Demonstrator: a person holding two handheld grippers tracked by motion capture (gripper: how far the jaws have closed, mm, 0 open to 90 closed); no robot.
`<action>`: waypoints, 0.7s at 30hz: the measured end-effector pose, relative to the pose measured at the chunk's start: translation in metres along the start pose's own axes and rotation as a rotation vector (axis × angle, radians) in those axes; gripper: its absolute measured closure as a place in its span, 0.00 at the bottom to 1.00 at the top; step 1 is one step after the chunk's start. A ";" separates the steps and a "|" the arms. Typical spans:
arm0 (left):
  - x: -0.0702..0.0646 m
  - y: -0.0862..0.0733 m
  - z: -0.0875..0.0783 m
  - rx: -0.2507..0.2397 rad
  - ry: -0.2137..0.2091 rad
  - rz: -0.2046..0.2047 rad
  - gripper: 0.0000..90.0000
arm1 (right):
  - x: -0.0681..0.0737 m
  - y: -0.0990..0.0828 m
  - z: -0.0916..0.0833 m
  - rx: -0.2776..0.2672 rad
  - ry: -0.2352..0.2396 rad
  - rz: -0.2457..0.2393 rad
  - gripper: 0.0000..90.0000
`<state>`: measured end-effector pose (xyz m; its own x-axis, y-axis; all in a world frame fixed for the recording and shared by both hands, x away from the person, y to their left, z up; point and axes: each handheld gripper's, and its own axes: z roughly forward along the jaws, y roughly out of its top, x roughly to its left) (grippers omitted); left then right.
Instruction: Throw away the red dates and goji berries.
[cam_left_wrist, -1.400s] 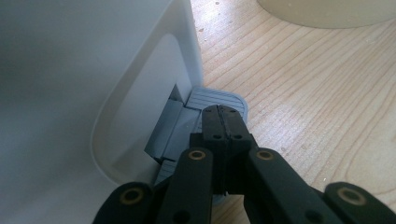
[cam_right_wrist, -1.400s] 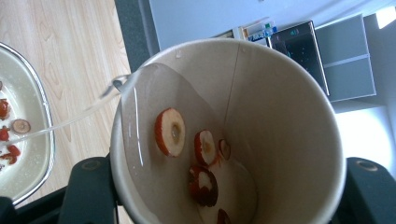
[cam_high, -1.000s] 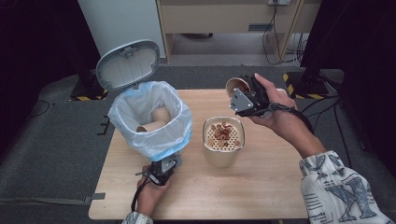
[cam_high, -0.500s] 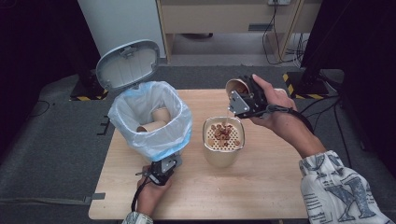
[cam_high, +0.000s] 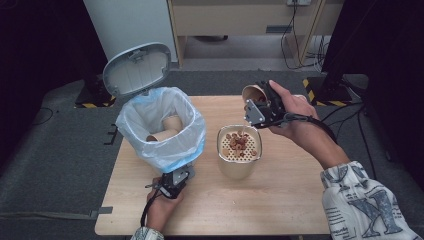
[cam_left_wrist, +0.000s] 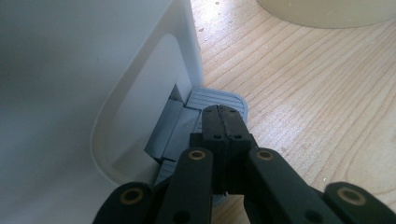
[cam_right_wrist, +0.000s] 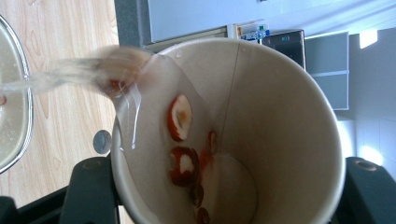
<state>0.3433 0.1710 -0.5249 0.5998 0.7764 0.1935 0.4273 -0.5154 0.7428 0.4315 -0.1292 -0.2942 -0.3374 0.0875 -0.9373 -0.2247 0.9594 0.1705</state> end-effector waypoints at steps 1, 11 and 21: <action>0.000 0.000 0.000 0.000 0.000 0.000 0.99 | 0.000 0.000 0.000 0.000 0.000 0.001 0.39; 0.000 0.000 0.000 0.000 0.000 0.000 0.99 | -0.001 0.000 -0.001 -0.001 0.000 0.002 0.39; 0.001 0.000 0.000 0.001 0.000 0.007 0.99 | 0.001 0.002 0.000 -0.003 0.001 0.001 0.39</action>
<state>0.3436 0.1713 -0.5247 0.6024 0.7731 0.1985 0.4242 -0.5208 0.7408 0.4311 -0.1270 -0.2949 -0.3386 0.0878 -0.9368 -0.2271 0.9586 0.1719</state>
